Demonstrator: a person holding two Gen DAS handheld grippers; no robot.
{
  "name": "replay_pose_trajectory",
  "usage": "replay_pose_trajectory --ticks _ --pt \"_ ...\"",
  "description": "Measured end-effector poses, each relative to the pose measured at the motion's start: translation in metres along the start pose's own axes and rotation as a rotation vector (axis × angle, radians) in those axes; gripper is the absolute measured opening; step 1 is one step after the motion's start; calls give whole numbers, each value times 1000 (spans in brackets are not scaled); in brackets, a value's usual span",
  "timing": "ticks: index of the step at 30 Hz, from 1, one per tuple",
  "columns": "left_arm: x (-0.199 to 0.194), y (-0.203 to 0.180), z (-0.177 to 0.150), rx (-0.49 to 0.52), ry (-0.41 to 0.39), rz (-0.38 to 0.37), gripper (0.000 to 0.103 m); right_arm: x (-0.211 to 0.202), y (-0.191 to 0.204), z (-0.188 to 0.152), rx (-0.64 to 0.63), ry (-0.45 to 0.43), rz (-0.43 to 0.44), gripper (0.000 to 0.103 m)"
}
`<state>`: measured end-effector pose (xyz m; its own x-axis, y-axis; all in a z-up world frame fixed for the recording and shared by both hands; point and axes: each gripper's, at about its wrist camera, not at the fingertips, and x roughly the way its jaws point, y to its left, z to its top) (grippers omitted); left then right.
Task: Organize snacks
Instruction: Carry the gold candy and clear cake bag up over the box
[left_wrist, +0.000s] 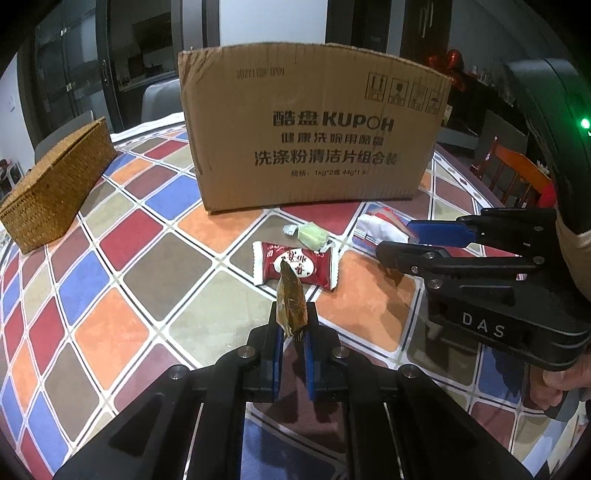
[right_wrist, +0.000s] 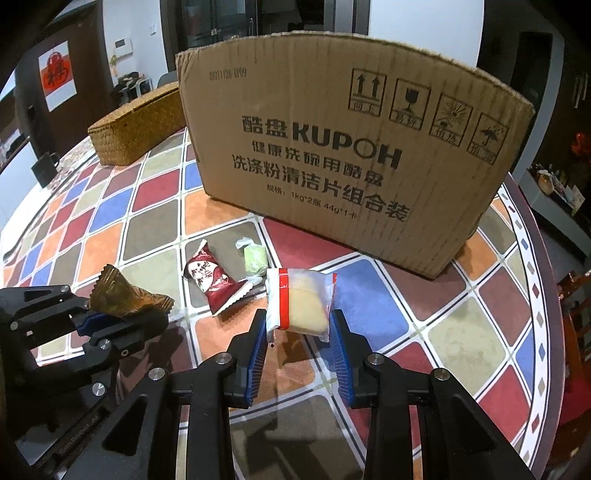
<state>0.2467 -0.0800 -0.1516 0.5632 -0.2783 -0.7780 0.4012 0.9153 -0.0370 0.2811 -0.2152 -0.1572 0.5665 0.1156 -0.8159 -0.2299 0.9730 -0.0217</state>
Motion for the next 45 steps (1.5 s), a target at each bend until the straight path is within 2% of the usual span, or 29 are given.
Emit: replay_pose_trajectory --ticks 24,45 --pt "-47 -4 33 15 -96 26 11 -58 -2 20 9 -95 -25 34" --pt "-68 -15 67 38 -149 20 11 -98 -17 39 47 -172 -53 34"
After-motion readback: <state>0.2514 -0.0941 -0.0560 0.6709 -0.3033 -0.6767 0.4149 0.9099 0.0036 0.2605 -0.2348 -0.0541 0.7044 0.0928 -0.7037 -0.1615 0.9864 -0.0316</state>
